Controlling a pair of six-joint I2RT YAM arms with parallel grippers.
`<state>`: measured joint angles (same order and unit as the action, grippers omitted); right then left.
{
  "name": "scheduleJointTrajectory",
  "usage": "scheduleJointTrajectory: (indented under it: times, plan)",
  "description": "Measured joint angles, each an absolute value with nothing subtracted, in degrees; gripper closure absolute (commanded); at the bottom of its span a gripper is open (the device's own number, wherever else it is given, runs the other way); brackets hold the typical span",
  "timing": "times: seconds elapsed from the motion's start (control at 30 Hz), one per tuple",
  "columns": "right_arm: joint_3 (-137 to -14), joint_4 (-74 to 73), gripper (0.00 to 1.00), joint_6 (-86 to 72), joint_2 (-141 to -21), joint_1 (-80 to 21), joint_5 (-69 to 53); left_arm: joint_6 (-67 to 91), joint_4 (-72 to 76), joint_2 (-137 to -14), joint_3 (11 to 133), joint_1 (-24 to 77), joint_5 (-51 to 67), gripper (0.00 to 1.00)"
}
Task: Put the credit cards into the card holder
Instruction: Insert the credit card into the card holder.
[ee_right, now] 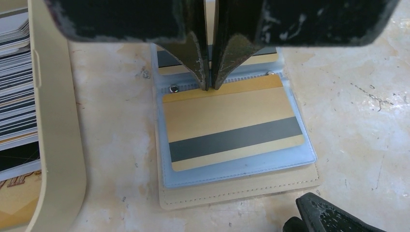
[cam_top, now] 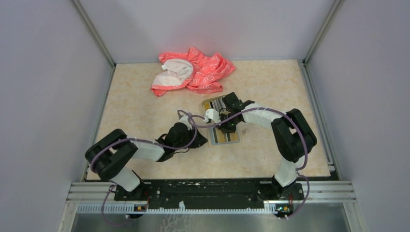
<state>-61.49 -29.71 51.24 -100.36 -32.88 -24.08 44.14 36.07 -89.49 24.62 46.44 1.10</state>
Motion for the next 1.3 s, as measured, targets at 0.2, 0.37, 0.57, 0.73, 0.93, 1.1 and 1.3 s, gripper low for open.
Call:
scheduleJointTrajectory:
  times: [0.2, 0.37, 0.57, 0.73, 0.93, 1.1, 1.3]
  plan:
    - [-61.5, -29.8, 0.95, 51.0, -100.8, -32.9, -24.8, 45.5, 37.8, -91.4, 24.6, 46.4, 2.4, 0.74]
    - [-61.5, -30.3, 0.95, 49.9, -101.0, -32.9, -26.6, 45.9, 38.7, -92.8, 24.6, 46.4, 3.4, 0.74]
    - [-61.6, -30.7, 0.95, 47.8, -101.0, -32.9, -29.6, 46.3, 39.6, -93.9, 25.2, 46.3, 4.3, 0.75]
    - [-61.7, -30.9, 0.94, 46.4, -101.0, -32.5, -31.4, 46.3, 39.6, -94.0, 25.4, 46.3, 4.6, 0.74]
    - [-62.0, -32.5, 0.91, 47.2, -99.6, -29.9, -36.0, 45.0, 39.7, -89.6, 23.4, 46.2, 4.6, 0.66]
    - [-62.0, -33.9, 0.89, 49.0, -96.6, -28.9, -40.5, 42.7, 40.9, -84.0, 21.9, 45.9, 5.0, 0.44]
    - [-62.0, -33.1, 0.89, 47.8, -97.3, -29.4, -39.5, 42.7, 46.8, -83.4, 18.1, 43.2, 8.6, 0.35]
